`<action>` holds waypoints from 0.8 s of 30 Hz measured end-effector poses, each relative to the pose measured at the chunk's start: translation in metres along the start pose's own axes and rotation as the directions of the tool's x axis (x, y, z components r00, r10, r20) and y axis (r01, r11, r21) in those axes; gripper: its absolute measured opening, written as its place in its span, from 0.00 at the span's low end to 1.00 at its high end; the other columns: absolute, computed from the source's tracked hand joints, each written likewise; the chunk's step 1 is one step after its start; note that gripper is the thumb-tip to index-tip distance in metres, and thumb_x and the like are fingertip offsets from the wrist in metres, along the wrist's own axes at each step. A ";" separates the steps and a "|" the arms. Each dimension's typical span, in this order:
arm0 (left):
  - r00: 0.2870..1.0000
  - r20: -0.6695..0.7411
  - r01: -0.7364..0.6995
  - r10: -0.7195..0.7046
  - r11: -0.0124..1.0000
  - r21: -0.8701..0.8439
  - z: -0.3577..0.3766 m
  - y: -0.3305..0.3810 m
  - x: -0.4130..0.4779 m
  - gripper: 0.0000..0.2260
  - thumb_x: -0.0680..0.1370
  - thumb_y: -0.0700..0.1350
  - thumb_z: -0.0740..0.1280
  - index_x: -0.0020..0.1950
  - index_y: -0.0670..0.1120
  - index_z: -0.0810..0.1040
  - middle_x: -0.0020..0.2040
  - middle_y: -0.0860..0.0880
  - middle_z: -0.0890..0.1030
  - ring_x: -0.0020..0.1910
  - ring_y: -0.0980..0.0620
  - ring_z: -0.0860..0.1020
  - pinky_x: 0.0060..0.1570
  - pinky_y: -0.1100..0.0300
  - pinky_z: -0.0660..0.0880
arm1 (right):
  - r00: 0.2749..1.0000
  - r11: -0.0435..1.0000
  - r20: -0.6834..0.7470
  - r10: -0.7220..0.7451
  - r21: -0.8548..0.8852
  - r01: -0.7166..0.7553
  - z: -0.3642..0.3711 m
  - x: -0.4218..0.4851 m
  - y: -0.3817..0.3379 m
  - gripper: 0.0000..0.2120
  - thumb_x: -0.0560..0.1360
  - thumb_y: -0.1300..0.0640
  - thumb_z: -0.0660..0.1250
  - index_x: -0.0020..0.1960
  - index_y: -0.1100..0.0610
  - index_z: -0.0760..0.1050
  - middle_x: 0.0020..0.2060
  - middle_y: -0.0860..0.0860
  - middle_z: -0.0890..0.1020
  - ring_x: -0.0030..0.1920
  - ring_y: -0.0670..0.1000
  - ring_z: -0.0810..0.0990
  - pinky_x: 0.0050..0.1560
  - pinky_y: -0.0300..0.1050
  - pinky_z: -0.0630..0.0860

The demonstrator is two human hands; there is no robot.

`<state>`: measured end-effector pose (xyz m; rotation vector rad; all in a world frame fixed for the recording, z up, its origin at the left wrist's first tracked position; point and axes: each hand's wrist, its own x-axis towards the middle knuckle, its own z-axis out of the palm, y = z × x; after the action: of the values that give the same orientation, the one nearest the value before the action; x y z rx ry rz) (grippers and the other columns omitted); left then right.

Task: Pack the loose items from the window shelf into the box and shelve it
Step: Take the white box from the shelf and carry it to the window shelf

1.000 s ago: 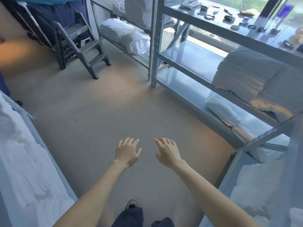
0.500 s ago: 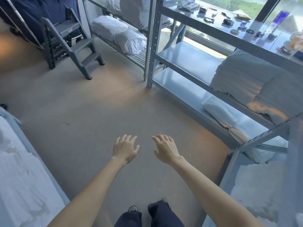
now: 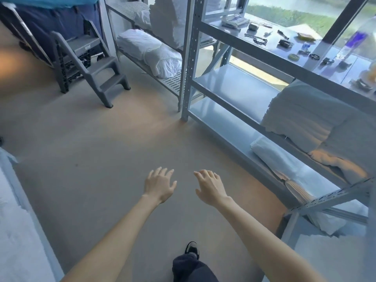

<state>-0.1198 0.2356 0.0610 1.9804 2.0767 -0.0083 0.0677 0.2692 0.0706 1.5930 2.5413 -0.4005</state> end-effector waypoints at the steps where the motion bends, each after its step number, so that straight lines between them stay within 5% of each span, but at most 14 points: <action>1: 1.000 -0.008 0.010 -0.010 1.000 0.000 -0.004 0.003 0.009 0.24 0.79 0.56 0.55 0.75 0.51 0.61 0.73 0.49 0.65 0.74 0.50 0.58 0.71 0.54 0.54 | 1.000 1.000 -0.008 -0.019 0.000 0.019 -0.007 0.011 0.006 0.28 0.74 0.56 0.62 0.72 0.54 0.60 0.67 0.53 0.67 0.69 0.55 0.63 0.70 0.51 0.58; 11: 0.961 0.011 0.277 -0.277 0.958 -0.082 0.001 -0.022 0.024 0.23 0.80 0.55 0.56 0.74 0.50 0.63 0.72 0.49 0.67 0.73 0.49 0.61 0.69 0.55 0.58 | 0.949 0.951 0.107 -0.297 -0.054 0.304 -0.017 0.103 -0.004 0.27 0.74 0.54 0.62 0.71 0.53 0.60 0.67 0.52 0.68 0.69 0.56 0.64 0.68 0.49 0.60; 24: 0.782 -0.016 0.610 -0.623 0.771 -0.185 -0.014 -0.176 -0.015 0.22 0.78 0.53 0.58 0.70 0.47 0.68 0.66 0.48 0.74 0.67 0.48 0.69 0.65 0.56 0.63 | 0.746 0.761 0.208 -0.633 -0.009 0.649 -0.011 0.218 -0.168 0.27 0.74 0.54 0.63 0.72 0.53 0.60 0.68 0.52 0.67 0.69 0.54 0.63 0.68 0.48 0.60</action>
<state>-0.2948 0.2121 0.0452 1.1341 2.5853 0.1148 -0.1786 0.3917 0.0570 0.5509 2.8282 -0.4703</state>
